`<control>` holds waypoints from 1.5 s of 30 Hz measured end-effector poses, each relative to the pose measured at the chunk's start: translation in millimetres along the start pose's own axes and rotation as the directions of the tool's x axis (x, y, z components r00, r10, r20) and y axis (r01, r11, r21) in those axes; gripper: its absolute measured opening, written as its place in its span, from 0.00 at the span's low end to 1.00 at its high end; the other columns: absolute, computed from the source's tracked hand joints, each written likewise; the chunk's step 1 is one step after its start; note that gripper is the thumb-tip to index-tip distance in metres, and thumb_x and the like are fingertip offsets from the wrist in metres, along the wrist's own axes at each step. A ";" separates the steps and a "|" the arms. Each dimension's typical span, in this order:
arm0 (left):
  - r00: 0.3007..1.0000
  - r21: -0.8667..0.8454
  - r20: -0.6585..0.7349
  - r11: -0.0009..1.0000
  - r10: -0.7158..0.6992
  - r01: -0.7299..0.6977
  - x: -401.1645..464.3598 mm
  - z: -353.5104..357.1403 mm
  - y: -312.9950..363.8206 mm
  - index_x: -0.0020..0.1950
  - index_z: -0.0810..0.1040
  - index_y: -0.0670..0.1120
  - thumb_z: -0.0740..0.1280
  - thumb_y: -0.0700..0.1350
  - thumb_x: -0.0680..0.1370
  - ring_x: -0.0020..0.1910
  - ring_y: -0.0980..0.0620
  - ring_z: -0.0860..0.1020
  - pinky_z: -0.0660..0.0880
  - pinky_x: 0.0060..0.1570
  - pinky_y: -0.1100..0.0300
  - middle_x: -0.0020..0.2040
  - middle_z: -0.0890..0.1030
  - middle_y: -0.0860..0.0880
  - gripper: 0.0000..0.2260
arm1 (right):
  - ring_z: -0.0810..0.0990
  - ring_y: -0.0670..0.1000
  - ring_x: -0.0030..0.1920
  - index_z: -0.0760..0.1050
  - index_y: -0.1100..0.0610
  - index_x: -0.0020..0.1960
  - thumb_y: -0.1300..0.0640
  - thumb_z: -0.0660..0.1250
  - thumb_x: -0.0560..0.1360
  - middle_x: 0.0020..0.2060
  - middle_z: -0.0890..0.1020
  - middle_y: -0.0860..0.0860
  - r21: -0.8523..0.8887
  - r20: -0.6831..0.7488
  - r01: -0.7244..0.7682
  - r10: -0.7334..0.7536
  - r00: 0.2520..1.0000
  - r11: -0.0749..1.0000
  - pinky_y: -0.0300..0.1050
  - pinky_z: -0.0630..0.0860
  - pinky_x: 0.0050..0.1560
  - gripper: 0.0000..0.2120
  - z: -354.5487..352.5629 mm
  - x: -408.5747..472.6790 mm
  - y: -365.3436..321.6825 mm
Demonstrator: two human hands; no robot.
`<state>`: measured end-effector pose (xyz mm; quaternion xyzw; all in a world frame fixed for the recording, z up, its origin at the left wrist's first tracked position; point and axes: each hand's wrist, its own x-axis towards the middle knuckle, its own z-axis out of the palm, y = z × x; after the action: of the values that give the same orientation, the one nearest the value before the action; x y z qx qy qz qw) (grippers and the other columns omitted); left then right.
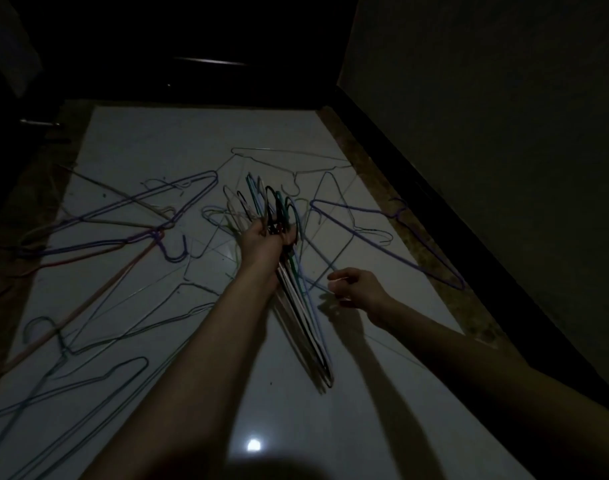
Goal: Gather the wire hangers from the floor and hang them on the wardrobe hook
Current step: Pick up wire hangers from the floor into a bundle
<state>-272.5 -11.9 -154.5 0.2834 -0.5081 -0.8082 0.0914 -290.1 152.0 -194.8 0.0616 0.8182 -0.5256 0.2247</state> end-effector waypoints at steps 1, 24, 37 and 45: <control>1.000 0.010 -0.001 1.000 -0.004 0.004 2.0 -3.2 0.9 0.60 0.75 0.39 0.67 0.29 0.73 0.50 0.45 0.79 0.78 0.45 0.58 0.53 0.80 0.41 0.17 | 0.76 0.49 0.36 0.76 0.65 0.55 0.66 0.67 0.74 0.36 0.77 0.52 0.002 -0.011 -0.004 0.004 1.000 1.000 0.38 0.74 0.36 0.10 3.4 7.8 0.9; 0.998 -0.010 -0.042 0.999 0.038 -0.038 -3.7 -27.0 3.3 0.64 0.72 0.38 0.66 0.29 0.73 0.42 0.50 0.78 0.78 0.44 0.58 0.55 0.78 0.42 0.20 | 0.73 0.54 0.33 0.67 0.60 0.51 0.76 0.56 0.75 0.36 0.71 0.58 0.374 -0.156 -0.114 0.184 0.971 0.920 0.44 0.72 0.29 0.13 16.2 58.1 -1.6; 1.000 -0.130 0.008 0.991 -0.007 0.008 -32.8 -34.4 32.9 0.62 0.71 0.39 0.60 0.28 0.77 0.43 0.43 0.79 0.79 0.37 0.56 0.45 0.78 0.44 0.15 | 0.78 0.54 0.42 0.76 0.65 0.55 0.75 0.59 0.74 0.47 0.78 0.61 0.042 0.093 0.013 -0.017 0.996 0.999 0.44 0.78 0.41 0.15 -32.7 -10.3 -30.9; 0.998 -0.114 -0.033 0.992 0.045 -0.049 -35.4 -43.5 45.2 0.63 0.72 0.38 0.61 0.27 0.76 0.39 0.48 0.79 0.80 0.36 0.60 0.53 0.77 0.37 0.17 | 0.79 0.50 0.41 0.76 0.64 0.56 0.77 0.59 0.74 0.44 0.77 0.58 0.033 0.269 0.063 -0.070 0.960 0.997 0.34 0.79 0.35 0.16 -38.0 -29.2 -44.9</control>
<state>-225.7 -51.0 -116.2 0.2777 -0.4658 -0.8293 0.1344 -290.6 169.9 -131.6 -0.0356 0.7752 -0.5460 0.3157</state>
